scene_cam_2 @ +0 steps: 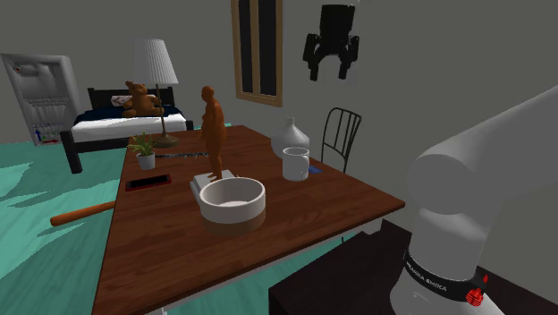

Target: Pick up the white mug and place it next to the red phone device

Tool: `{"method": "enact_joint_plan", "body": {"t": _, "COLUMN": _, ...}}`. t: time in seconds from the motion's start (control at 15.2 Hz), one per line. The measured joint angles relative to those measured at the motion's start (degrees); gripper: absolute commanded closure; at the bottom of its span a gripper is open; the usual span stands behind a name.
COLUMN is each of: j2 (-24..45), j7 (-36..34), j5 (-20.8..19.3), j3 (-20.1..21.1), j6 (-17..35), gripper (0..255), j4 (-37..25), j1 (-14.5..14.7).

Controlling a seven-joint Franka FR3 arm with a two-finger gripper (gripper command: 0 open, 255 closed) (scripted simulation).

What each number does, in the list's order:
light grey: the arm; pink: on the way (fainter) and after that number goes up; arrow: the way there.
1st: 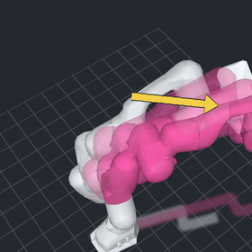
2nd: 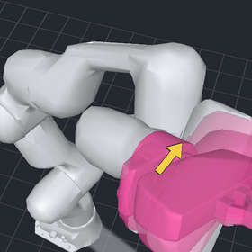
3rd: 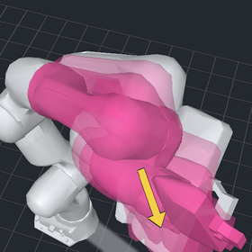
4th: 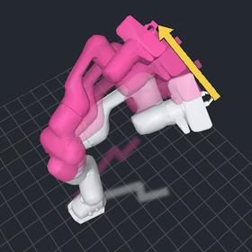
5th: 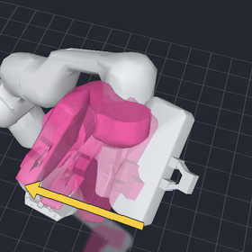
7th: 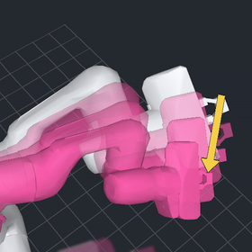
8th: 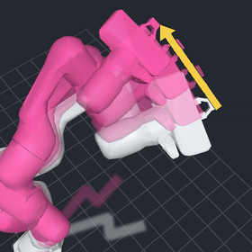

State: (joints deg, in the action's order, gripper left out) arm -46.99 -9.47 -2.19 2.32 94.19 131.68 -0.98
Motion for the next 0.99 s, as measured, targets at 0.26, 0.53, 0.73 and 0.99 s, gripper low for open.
{"method": "enact_joint_plan", "body": {"t": 0.26, "j2": 2.2, "j7": 0.3, "j5": -0.1, "j3": -0.3, "j6": 3.6, "gripper": 0, "j4": 1.8, "j1": 0.0}}
{"method": "enact_joint_plan", "body": {"t": 0.53, "j2": 7.7, "j7": 0.7, "j5": -0.2, "j3": -0.7, "j6": 11.0, "gripper": 0, "j4": 4.4, "j1": -0.1}}
{"method": "enact_joint_plan", "body": {"t": 0.73, "j2": 13.1, "j7": 1.2, "j5": -0.4, "j3": -1.1, "j6": 16.3, "gripper": 0, "j4": 4.7, "j1": -0.2}}
{"method": "enact_joint_plan", "body": {"t": 0.99, "j2": 20.1, "j7": 1.9, "j5": -0.5, "j3": -1.7, "j6": 22.7, "gripper": 0, "j4": 4.7, "j1": -0.3}}
